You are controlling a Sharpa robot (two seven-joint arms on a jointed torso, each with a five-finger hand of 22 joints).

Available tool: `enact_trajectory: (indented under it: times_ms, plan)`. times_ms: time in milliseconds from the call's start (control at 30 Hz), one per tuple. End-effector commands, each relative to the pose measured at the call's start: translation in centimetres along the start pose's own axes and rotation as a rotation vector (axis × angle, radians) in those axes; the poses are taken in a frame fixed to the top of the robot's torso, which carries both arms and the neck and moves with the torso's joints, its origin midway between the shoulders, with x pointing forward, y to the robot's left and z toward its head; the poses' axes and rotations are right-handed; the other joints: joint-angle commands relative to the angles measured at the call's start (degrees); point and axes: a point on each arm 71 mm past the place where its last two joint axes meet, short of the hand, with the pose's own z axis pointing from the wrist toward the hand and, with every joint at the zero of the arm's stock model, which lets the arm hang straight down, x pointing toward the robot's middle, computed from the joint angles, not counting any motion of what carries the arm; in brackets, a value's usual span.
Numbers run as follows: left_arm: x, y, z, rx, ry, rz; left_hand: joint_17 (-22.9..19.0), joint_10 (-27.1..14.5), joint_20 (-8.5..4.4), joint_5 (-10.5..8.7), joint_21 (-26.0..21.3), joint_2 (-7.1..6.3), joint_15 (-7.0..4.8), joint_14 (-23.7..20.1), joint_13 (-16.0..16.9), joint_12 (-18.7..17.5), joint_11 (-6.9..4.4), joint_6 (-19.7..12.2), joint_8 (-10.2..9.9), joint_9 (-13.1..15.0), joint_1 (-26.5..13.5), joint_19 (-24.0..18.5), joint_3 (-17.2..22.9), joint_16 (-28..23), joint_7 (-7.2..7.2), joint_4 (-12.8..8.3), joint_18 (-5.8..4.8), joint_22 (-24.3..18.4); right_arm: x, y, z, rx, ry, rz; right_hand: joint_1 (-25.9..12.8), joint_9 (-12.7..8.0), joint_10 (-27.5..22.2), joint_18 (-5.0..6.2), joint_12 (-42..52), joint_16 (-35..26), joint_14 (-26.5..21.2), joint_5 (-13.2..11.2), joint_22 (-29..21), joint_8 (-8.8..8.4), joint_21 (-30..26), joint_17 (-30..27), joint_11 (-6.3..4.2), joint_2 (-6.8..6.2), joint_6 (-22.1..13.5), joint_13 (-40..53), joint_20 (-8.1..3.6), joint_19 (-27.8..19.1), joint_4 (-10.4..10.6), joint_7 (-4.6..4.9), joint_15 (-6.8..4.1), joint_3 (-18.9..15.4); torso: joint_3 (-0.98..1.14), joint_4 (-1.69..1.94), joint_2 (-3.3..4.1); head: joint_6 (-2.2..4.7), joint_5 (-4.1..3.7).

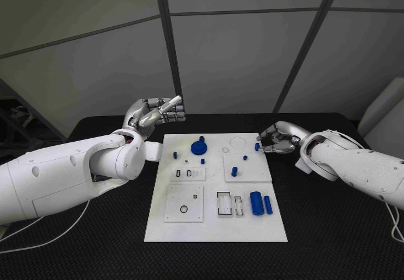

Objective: Assemble the parts on the task board

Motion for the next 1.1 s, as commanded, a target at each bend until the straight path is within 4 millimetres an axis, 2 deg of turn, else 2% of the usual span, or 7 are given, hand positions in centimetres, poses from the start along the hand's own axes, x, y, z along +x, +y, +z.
enact_trajectory:
  times_ms: [33, 300, 500, 567, 700, 967, 1100]
  plan:
    - [0.2, -0.1, 0.1, 0.011, 0.013, -0.003, 0.08, 0.31, -0.10, 0.04, 0.23, 0.13, 0.12, 0.31, 0.04, -0.01, 0.00, 0.54, -0.34, 0.03, 0.29, -0.14, -0.03, -0.02, 0.01, -0.45, -0.50, -0.05, 0.1, 0.0, 0.2, 0.003, 0.012, -0.010, 0.29, 0.12, -0.13, -0.15, 0.11, 0.16, 5.77, 0.37, 1.05, 0.44, -0.21, 14.74, 0.07, 0.58, 0.65, 6.23, 0.10, -0.17, 0.17, 0.03, 0.23, -0.24, 0.00, -0.03, 0.01, -0.44, 0.02]
    - [0.2, -0.1, 0.1, 0.011, 0.014, -0.004, 0.08, 0.31, -0.10, 0.04, 0.23, 0.13, 0.12, 0.31, 0.04, -0.01, 0.00, 0.54, -0.34, 0.03, 0.29, -0.14, -0.03, -0.02, 0.01, -0.45, -0.50, -0.05, 0.6, 0.1, 0.5, 0.009, 0.018, -0.012, 0.33, 0.20, 0.03, -0.20, 0.28, 0.24, 5.82, 0.55, 1.28, 0.62, -0.11, 14.95, 0.06, 0.96, 1.07, 6.41, 0.11, 0.00, 0.27, 0.04, 0.23, -0.22, 0.02, 0.01, 0.01, -0.84, 0.35]
    - [0.2, -0.1, 0.1, 0.010, 0.012, -0.003, 0.08, 0.31, -0.10, 0.04, 0.23, 0.13, 0.12, 0.31, 0.04, -0.01, 0.00, 0.54, -0.34, 0.03, 0.29, -0.14, -0.03, -0.02, 0.01, -0.45, -0.50, -0.05, 0.9, 0.0, 0.7, 0.017, 0.026, -0.012, 0.47, 0.27, 0.14, -0.21, 0.39, 0.27, 5.84, 0.51, 1.37, 0.77, -0.08, 15.03, 0.05, 1.23, 1.48, 6.53, 0.11, 0.07, 0.27, 0.03, 0.22, -0.14, 0.02, -0.01, -0.03, -0.85, 0.56]
    - [0.2, -0.1, 0.1, 0.010, 0.011, -0.002, 0.10, 0.26, -0.11, 0.05, 0.22, 0.19, 0.13, 0.29, 0.02, -0.07, 0.01, 0.53, -0.37, 0.02, 0.36, -0.17, -0.03, -0.04, 0.02, -0.51, -0.51, -0.06, 1.0, -0.1, 0.7, 0.019, 0.029, -0.014, 0.53, 0.30, 0.18, -0.22, 0.43, 0.28, 5.85, 0.45, 1.41, 0.84, -0.06, 15.05, 0.04, 1.31, 1.65, 6.57, 0.11, 0.10, 0.26, 0.03, 0.22, -0.11, 0.05, -0.06, -0.05, -1.15, 0.78]
    - [0.2, -0.1, 0.1, 0.009, 0.010, -0.001, 0.10, 0.25, -0.11, 0.05, 0.22, 0.21, 0.13, 0.28, 0.02, -0.09, 0.01, 0.53, -0.38, 0.02, 0.38, -0.17, -0.03, -0.05, 0.03, -0.53, -0.51, -0.06, 1.1, -0.2, 0.8, 0.025, 0.033, -0.016, 0.59, 0.37, 0.24, -0.22, 0.50, 0.29, 5.85, 0.28, 1.43, 1.02, -0.06, 15.08, 0.04, 1.45, 2.13, 6.64, 0.11, 0.11, 0.25, 0.03, 0.21, -0.09, 0.02, -0.07, -0.03, -1.51, 0.66]
    - [0.2, -0.1, 0.1, 0.010, 0.010, -0.001, 0.10, 0.25, -0.11, 0.05, 0.22, 0.21, 0.13, 0.28, 0.02, -0.09, 0.01, 0.53, -0.38, 0.02, 0.38, -0.17, -0.03, -0.05, 0.03, -0.53, -0.51, -0.06, 1.1, -0.3, 1.0, 0.032, 0.033, -0.020, 0.57, 0.46, 0.40, -0.25, 0.66, 0.29, 5.85, 0.05, 1.56, 1.26, -0.01, 15.08, 0.05, 1.73, 2.83, 6.81, 0.10, 0.21, 0.34, 0.05, 0.22, -0.06, 0.06, -0.02, 0.01, -1.14, 0.75]
    - [0.2, -0.1, 0.1, 0.010, 0.009, -0.001, 0.10, 0.25, -0.11, 0.05, 0.22, 0.21, 0.13, 0.28, 0.02, -0.09, 0.01, 0.53, -0.38, 0.02, 0.38, -0.17, -0.03, -0.05, 0.03, -0.53, -0.51, -0.06, 1.1, -0.3, 1.0, 0.035, 0.029, -0.021, 0.36, 0.56, 0.54, -0.27, 0.80, 0.29, 5.85, -0.06, 1.67, 1.53, 0.04, 15.08, 0.06, 2.02, 3.58, 6.96, 0.11, 0.29, 0.58, 0.05, 0.23, -0.06, 0.06, -0.03, -0.04, -1.29, 0.73]
